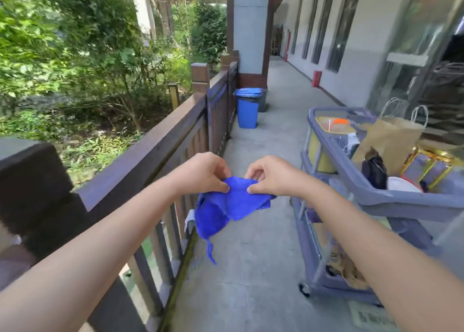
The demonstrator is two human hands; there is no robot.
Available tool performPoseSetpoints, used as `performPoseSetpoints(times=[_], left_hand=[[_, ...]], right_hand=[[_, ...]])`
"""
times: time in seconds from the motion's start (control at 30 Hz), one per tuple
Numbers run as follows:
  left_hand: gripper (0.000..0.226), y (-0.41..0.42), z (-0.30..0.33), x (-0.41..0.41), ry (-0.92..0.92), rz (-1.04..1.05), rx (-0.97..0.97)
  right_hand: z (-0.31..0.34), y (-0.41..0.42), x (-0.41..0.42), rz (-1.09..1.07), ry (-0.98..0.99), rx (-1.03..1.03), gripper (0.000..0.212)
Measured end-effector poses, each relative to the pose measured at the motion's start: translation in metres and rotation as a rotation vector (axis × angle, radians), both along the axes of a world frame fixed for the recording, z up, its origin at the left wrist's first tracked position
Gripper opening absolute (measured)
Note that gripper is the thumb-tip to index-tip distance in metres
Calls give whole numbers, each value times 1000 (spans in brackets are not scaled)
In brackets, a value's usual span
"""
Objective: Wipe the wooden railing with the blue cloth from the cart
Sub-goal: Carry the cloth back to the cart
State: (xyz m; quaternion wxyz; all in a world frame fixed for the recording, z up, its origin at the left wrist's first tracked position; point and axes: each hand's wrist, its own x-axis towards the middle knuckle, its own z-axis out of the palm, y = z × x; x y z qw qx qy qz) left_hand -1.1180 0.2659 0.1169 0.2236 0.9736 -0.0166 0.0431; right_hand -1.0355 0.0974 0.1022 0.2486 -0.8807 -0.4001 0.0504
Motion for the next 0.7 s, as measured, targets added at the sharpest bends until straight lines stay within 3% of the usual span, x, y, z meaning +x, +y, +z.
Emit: performPoseSetpoints(times=[0.33, 0.7], left_hand=[[13, -13, 20, 213, -49, -17, 96], [11, -7, -2, 437, -43, -134, 58]], right_hand=[[21, -15, 206, -9, -15, 52, 8], [4, -18, 412, -129, 40, 32, 8]])
